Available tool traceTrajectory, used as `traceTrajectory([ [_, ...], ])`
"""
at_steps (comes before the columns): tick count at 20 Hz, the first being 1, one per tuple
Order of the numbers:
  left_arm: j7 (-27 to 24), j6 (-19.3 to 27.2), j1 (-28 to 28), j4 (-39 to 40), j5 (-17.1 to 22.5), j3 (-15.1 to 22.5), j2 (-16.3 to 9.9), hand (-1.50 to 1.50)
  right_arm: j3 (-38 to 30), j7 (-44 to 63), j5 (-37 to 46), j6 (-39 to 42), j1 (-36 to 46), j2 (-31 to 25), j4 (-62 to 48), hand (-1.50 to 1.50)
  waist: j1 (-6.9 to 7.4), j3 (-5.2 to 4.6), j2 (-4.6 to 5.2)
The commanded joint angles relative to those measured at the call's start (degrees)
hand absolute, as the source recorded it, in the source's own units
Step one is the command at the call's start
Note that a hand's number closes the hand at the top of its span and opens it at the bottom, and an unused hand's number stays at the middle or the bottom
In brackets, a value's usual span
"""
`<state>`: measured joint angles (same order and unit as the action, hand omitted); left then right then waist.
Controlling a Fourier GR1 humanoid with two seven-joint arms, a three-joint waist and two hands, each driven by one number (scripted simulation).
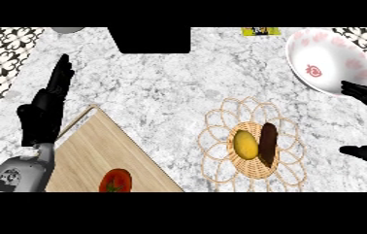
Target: Pick the sweet potato from the placemat and place it in the bowl
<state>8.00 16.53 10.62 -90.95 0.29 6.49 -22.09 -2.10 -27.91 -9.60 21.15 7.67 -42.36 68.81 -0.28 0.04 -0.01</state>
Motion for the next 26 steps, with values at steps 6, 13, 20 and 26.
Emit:
traceTrajectory([
  [6, 1.4, -0.9, 2.9, 0.8, -0.7, 0.4, 1.1, 0.00, 9.5, 16.9, 12.5, 1.9, 6.6, -6.9, 11.1, -1.50, 0.67, -0.16, 0.08],
  [13, -2.2, -2.9, -0.6, 0.7, -0.3, -2.4, 0.0, 0.00, 17.0, 28.0, 18.3, 8.3, 13.8, -2.6, 12.1, -1.50, 1.17, -0.09, 0.12],
  [20, 0.4, -2.7, 2.8, 2.6, -2.2, -2.9, 2.2, 0.00, 21.4, 38.7, 19.7, 14.6, 13.1, 3.7, 18.9, -1.50, 0.21, -0.08, -0.03],
  [26, 3.1, -3.2, -1.5, -4.8, -3.1, -2.0, 2.9, 0.00, 24.6, 44.4, 25.1, 17.9, 13.1, 6.5, 17.8, -1.50, 0.59, -0.05, -0.14],
])
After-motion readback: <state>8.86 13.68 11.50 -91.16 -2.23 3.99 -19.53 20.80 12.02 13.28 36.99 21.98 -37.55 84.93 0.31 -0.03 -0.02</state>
